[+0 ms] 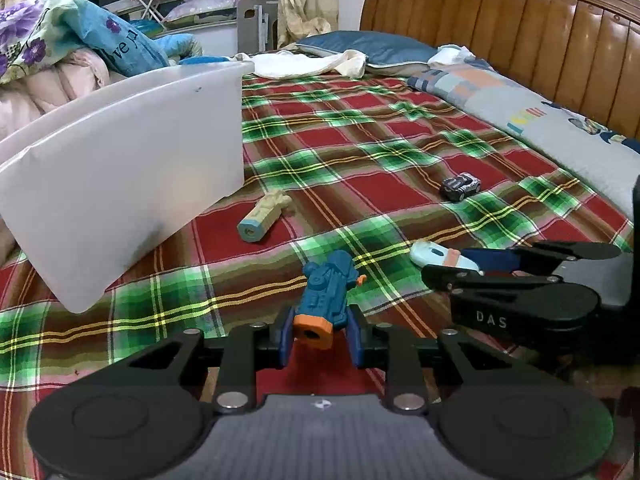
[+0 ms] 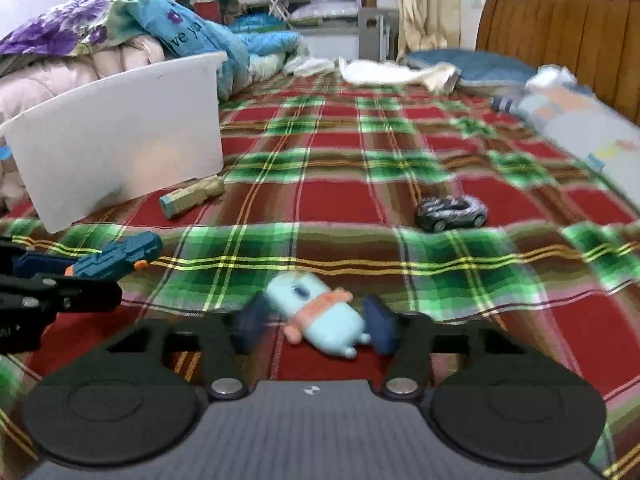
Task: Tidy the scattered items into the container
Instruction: 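Carry the blue toy gun and pale blue figure into the bin and release both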
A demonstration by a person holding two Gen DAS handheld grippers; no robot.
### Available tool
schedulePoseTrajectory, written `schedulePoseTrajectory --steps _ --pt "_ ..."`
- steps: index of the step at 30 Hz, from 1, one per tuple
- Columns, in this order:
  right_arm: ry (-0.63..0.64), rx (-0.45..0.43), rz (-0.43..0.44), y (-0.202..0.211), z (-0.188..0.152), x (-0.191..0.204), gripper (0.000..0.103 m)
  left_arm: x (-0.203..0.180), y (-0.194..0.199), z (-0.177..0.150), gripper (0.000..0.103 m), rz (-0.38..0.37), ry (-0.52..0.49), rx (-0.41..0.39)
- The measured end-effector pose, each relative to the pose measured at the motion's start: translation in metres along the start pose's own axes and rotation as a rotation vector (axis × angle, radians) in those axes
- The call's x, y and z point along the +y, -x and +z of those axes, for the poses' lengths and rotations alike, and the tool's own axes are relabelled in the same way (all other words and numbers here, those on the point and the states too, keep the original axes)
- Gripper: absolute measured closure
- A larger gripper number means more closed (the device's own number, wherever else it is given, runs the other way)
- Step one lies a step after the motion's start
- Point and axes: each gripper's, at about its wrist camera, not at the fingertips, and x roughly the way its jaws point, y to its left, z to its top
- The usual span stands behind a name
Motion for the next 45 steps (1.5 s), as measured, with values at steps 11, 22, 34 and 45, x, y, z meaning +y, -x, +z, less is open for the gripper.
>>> schedulePoseTrajectory --steps 11,22,34,45 --pt "0.144 -0.089 0.006 0.031 0.021 0.033 0.057 0.009 0.02 0.018 0.072 0.008 -0.003 -0.054" --pt "0.194 -0.244 0.076 0.061 0.091 0.075 0.057 0.046 0.062 0.061 0.072 0.101 0.022 -0.185" --pt "0.219 -0.312 0.194 0.038 0.16 0.126 0.057 0.138 0.081 0.111 0.072 0.249 0.134 -0.276" --pt "0.223 -0.208 0.222 -0.032 0.178 0.169 0.055 0.176 0.023 0.108 0.06 0.321 0.142 -0.164"
